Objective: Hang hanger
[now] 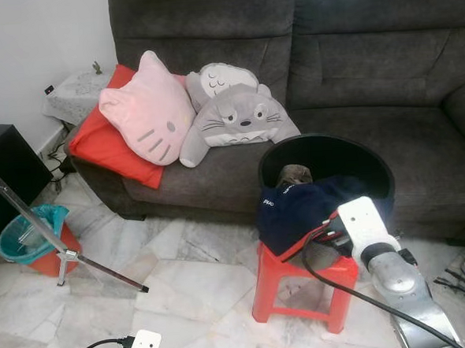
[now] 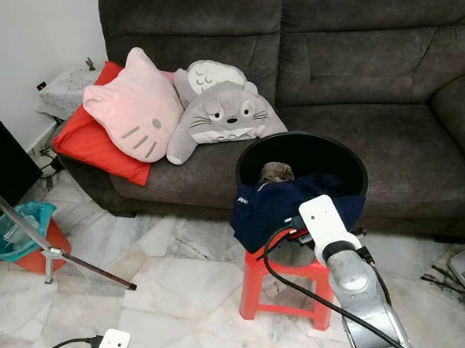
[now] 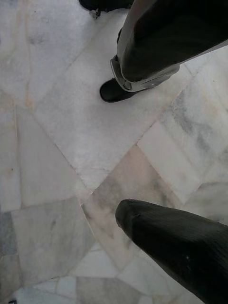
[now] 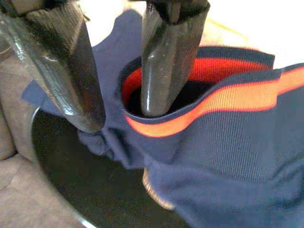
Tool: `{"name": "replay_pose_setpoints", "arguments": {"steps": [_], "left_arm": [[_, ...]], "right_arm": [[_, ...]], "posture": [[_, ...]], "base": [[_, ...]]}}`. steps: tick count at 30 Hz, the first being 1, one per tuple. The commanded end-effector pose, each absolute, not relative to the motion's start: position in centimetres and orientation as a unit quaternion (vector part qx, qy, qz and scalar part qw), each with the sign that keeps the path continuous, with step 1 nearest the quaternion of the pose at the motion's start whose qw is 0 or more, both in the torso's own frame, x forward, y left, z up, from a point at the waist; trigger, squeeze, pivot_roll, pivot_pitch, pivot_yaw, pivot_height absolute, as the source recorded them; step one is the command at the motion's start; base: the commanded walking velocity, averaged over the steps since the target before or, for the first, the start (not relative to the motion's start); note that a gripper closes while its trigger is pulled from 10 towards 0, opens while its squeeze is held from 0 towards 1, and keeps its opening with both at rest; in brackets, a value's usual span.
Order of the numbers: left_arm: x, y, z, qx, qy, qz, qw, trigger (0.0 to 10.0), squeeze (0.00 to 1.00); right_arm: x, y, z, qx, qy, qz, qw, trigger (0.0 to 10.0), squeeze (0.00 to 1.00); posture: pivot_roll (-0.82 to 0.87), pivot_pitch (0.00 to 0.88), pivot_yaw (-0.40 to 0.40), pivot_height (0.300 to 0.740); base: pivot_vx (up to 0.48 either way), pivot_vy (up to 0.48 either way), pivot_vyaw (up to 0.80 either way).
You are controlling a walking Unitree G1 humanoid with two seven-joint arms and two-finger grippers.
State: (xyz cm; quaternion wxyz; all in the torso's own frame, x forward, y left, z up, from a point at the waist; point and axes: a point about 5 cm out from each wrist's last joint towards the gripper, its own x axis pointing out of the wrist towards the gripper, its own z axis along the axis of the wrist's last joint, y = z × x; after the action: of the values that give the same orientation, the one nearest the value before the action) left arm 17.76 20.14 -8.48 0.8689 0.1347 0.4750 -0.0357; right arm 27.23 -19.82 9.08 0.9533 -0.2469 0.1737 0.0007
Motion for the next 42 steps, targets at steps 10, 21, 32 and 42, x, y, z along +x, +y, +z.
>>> {"name": "replay_pose_setpoints", "arguments": {"steps": [10,21,32,42], "left_arm": [[17.6,20.4,-8.5,0.145,0.477,-0.039,0.866,10.0,0.0],[17.6,20.4,-8.5,0.146,0.476,-0.038,0.866,10.0,0.0],[17.7,20.4,-8.5,0.145,0.475,-0.037,0.867,10.0,0.0],[17.7,20.4,-8.5,0.146,0.475,-0.037,0.867,10.0,0.0]], "right_arm": [[27.3,-19.8,8.3,-0.251,0.192,0.011,0.949,10.0,0.0],[28.3,-19.5,9.0,-0.255,0.152,0.026,0.954,10.0,0.0],[29.0,-19.8,8.0,-0.26,0.186,0.019,0.947,10.0,0.0],[30.2,-18.7,9.7,-0.26,0.121,0.046,0.957,10.0,0.0]], "posture": [[-0.04,0.0,0.06,0.74],[-0.04,0.0,0.063,0.74],[-0.03,0.0,0.066,0.74],[-0.03,0.0,0.067,0.74]], "base": [[0.0,0.0,0.0],[0.0,0.0,0.0],[0.0,0.0,0.0],[0.0,0.0,0.0]]}}
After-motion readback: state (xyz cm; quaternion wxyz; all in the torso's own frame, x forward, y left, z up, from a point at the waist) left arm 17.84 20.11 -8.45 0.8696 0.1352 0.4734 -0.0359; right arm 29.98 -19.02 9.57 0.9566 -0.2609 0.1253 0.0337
